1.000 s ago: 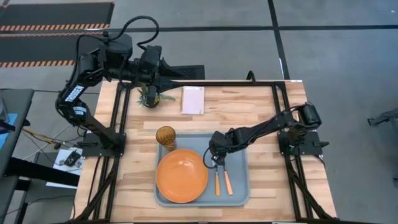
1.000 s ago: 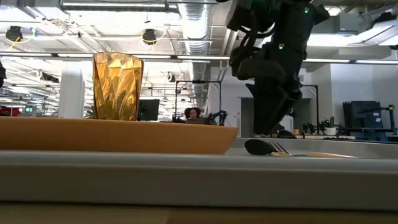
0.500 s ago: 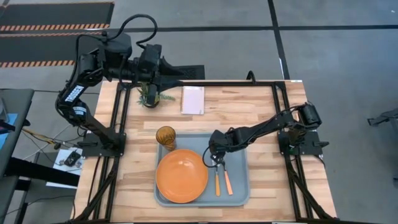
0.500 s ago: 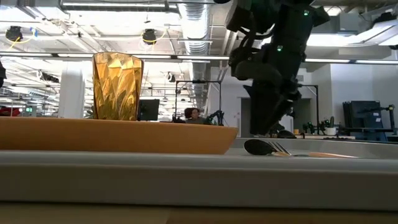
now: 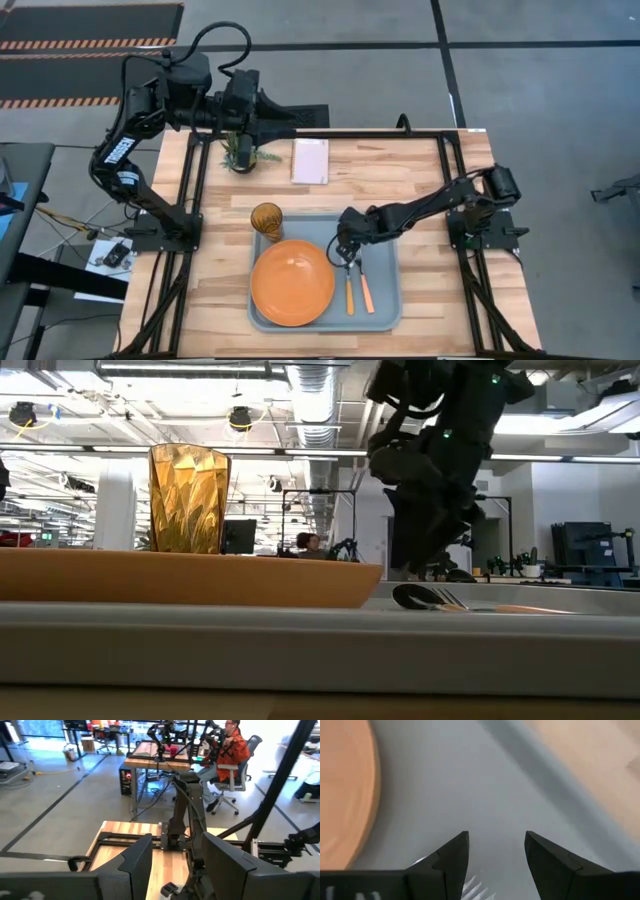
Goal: Pick and place plate/cup/fork/spoon on tray
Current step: Put the orange fork on the gray tray to the right of the orange spoon
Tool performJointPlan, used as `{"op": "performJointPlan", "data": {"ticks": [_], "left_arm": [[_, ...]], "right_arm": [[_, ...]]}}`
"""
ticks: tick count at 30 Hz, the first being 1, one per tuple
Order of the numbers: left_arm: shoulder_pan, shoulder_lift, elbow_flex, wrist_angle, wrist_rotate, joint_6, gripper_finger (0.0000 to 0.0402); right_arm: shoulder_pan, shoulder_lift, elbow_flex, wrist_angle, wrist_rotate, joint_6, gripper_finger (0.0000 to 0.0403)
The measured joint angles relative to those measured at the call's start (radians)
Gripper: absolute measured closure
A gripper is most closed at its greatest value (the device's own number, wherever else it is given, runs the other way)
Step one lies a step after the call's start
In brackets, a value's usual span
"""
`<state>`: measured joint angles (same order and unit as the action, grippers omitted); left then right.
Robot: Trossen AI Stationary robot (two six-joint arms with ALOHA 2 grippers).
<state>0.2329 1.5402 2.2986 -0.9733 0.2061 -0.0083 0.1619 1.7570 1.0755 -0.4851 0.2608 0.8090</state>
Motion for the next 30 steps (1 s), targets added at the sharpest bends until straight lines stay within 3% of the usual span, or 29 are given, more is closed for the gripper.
{"op": "performJointPlan", "data": {"ticks": [6,19,30], "left_arm": [[0.000,0.000,0.000,0.002,-0.026,-0.004,0.0244],[0.000,0.000,0.000,0.004,-0.057,-0.014,0.0244],[0.000,0.000,0.000,0.004,-0.056,-0.040,0.0244]], "right_arm": [[0.003,-0.050,-0.102,0.084,0.000,0.070,0.0188],[0.051,-0.052,-0.105,0.101,-0.047,0.006,0.0188],[0.064,-0.051,-0.105,0.097,0.003,0.029,0.0188]]}}
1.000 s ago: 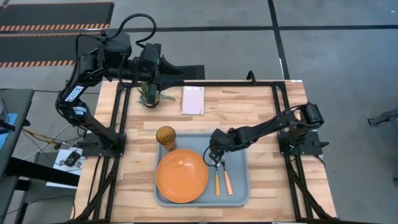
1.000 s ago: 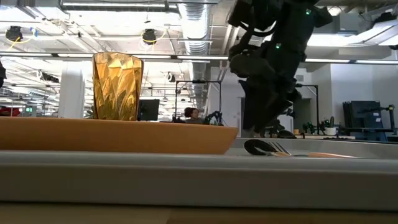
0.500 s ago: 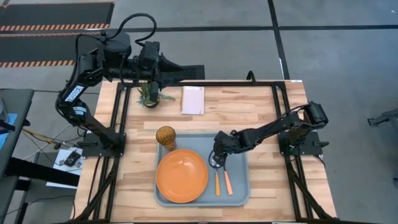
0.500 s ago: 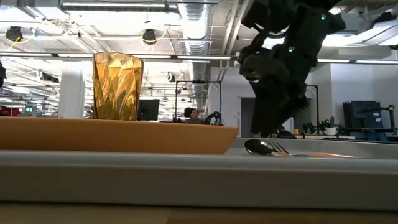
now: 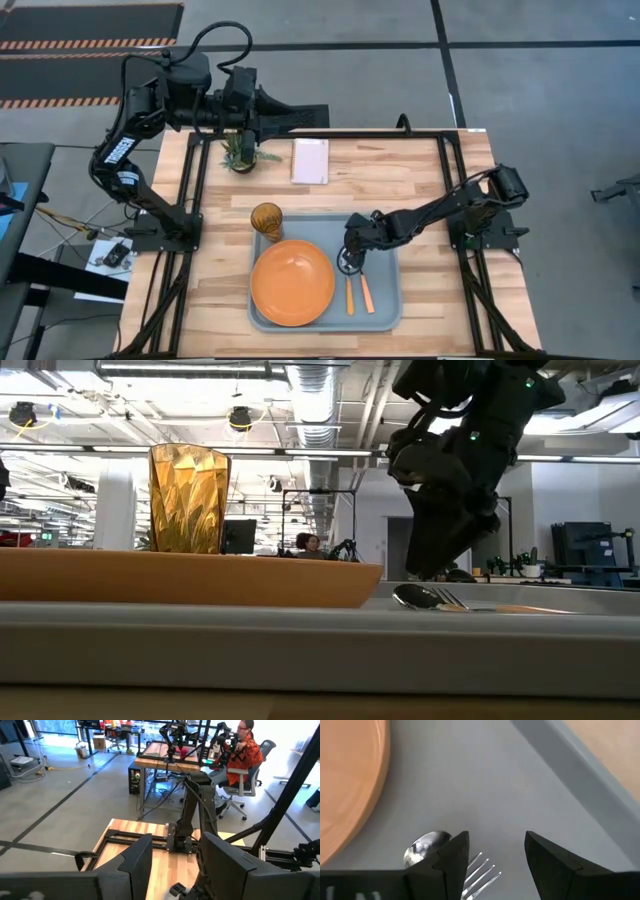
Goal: Pick and place plate/cup/fork/spoon on tray
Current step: Put the orange fork on the gray tray to the right of the orange spoon
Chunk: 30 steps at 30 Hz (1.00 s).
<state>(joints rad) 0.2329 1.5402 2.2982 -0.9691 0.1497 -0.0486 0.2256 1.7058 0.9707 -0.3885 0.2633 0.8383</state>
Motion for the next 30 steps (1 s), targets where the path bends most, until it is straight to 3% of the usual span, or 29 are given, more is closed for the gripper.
{"op": "performJointPlan", "data": {"ticks": [24,30], "left_arm": [[0.000,0.000,0.000,0.003,-0.008,0.026,0.0245],[0.000,0.000,0.000,0.003,-0.008,0.030,0.0245]], "right_arm": [[-0.012,0.018,0.000,-0.031,0.000,0.018,0.0188],[-0.012,0.017,-0.044,0.048,-0.042,0.026,0.0188]]}}
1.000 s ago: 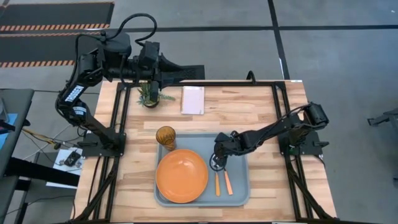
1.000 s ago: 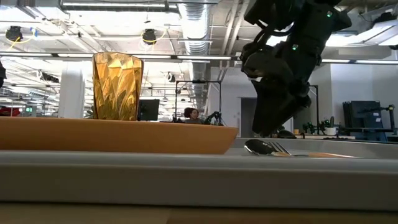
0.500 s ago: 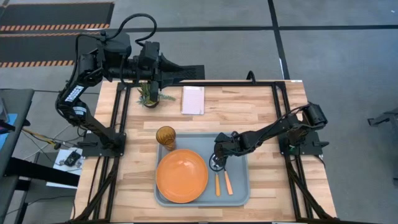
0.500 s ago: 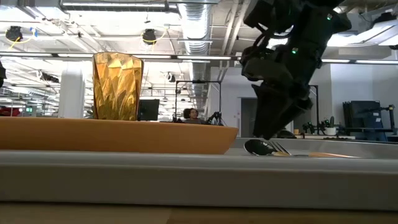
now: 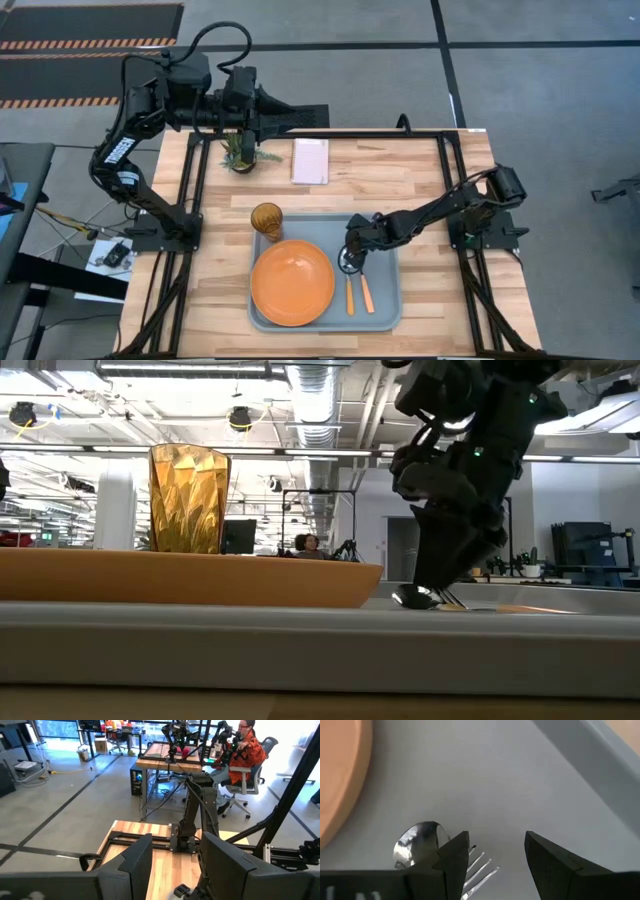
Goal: Pick and place plate/cup/fork/spoon on tray
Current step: Put the orange fork on the gray tray to the right of the orange spoon, then return to Home Position
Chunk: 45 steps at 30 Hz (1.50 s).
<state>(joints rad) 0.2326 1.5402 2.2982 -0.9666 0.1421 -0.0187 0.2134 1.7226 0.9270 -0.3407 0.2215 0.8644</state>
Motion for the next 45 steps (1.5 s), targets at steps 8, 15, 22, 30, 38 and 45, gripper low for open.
{"op": "performJointPlan", "data": {"ticks": [8,15,22,30,38,45], "left_arm": [[0.000,0.000,0.000,0.000,0.000,0.000,0.0245],[0.000,0.000,0.000,0.000,0.000,-0.001,0.0245],[0.000,0.000,0.000,0.000,0.000,-0.007,0.0245],[0.000,0.000,0.000,0.032,0.000,-0.027,0.0245],[0.000,-0.025,0.000,0.147,0.015,-0.056,0.0245],[0.000,-0.078,0.000,0.004,-0.016,-0.051,0.0244]], "right_arm": [[-0.006,0.000,-0.002,-0.002,-0.007,0.002,0.0188],[-0.007,0.000,-0.002,-0.046,-0.006,0.017,0.0188],[-0.006,0.000,-0.002,-0.062,-0.006,0.019,0.0188],[-0.017,-0.029,0.008,0.009,-0.011,-0.026,0.0188],[-0.105,-0.285,0.031,-0.003,-0.011,-0.215,0.0188],[-0.160,-0.633,0.029,-0.075,-0.008,-0.387,0.0188]]}}
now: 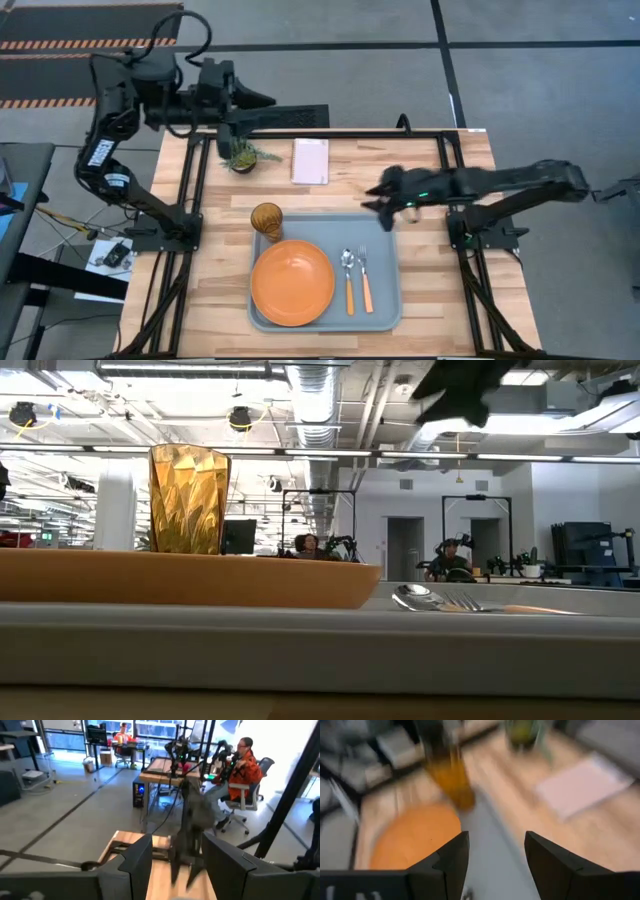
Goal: Pick and place plate/cup/fork/spoon on tray
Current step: Return to Home Position
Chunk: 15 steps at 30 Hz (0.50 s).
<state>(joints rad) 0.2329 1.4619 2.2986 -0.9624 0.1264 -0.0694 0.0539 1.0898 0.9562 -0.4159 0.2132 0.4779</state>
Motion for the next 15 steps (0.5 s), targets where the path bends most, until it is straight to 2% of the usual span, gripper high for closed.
{"op": "performJointPlan", "data": {"ticks": [2,4,8,11,15], "left_arm": [[0.000,-0.021,0.000,-0.017,0.005,0.013,0.0244],[0.000,-0.042,0.000,-0.022,0.051,0.027,0.0244],[0.000,-0.102,-0.067,-0.046,0.095,0.035,0.0244],[-0.003,-0.207,-0.240,0.066,0.067,0.036,0.0244],[-0.012,-0.408,-0.575,0.304,0.005,0.007,0.0244]], "right_arm": [[0.008,-0.084,-0.008,0.041,0.068,-0.030,0.0188],[0.016,-0.171,-0.041,0.080,0.122,-0.091,0.0188],[-0.001,-0.334,-0.144,0.122,0.132,-0.072,0.0188],[0.010,-0.460,-0.262,0.166,0.134,-0.017,0.0188],[0.056,-0.591,-0.397,0.252,0.130,-0.007,0.0188]]}}
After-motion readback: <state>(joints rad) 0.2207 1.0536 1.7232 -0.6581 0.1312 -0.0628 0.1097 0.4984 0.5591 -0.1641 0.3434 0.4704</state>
